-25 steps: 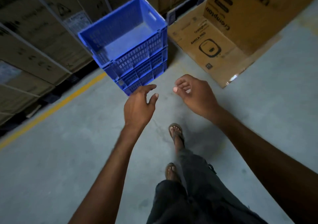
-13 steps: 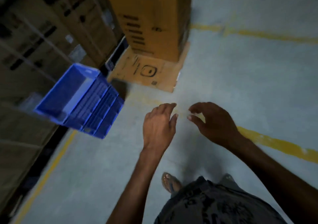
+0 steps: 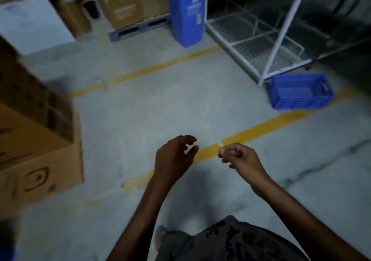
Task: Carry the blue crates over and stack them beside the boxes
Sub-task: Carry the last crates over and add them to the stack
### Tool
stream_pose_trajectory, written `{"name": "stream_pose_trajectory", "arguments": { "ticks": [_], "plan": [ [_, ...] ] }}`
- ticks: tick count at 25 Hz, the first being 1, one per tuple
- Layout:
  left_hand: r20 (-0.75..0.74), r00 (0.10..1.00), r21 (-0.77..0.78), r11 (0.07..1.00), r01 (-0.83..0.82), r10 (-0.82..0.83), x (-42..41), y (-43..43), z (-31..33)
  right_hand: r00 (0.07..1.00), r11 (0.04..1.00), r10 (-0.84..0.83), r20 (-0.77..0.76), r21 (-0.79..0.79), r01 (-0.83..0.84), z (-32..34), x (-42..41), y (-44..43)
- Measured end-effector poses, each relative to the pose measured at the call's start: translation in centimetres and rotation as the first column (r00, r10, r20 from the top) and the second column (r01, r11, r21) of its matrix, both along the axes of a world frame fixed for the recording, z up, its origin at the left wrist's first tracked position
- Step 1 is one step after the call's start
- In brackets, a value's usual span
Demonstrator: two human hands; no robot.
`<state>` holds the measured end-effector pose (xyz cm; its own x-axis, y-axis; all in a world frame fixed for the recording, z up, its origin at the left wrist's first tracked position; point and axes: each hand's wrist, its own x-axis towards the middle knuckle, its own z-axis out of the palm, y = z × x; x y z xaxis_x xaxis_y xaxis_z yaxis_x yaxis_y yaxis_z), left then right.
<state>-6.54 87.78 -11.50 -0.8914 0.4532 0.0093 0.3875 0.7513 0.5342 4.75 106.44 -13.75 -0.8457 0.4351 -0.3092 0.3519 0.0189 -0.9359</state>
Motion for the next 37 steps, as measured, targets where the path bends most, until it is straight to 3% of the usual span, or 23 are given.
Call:
{"name": "stream_pose_trajectory", "arguments": {
  "ticks": [7,11,20,25,30,37],
  "plan": [
    [-0.060,0.949,-0.014,0.951,0.310,-0.310,-4.2,22.9,-0.6,0.954,0.955,-0.297,-0.034,-0.032,0.296,0.0,-1.7,19.5],
    [-0.118,0.861,-0.006,0.867,0.498,-0.495,-9.8,36.0,-2.6,0.920,0.921,-0.390,-0.025,-0.009,0.390,-1.1,-5.9,30.8],
    [0.031,0.736,-0.005,0.736,0.677,-0.677,-22.7,63.1,-3.7,0.827,0.828,-0.560,0.040,0.005,0.561,-0.5,-14.0,55.1],
    [0.107,0.721,-0.018,0.724,0.690,-0.685,-25.6,78.2,-7.6,0.829,0.832,-0.552,0.094,-0.005,0.555,-4.3,-16.9,70.9],
    [0.159,0.773,-0.047,0.778,0.627,-0.614,-27.2,94.7,-14.7,0.850,0.862,-0.494,0.183,-0.019,0.506,-10.9,-20.5,88.5],
    [0.469,0.783,-0.069,0.866,0.494,-0.409,-31.0,110.3,-30.5,0.841,0.909,-0.369,0.396,-0.035,0.415,-24.9,-26.5,105.4]
  ]
}}
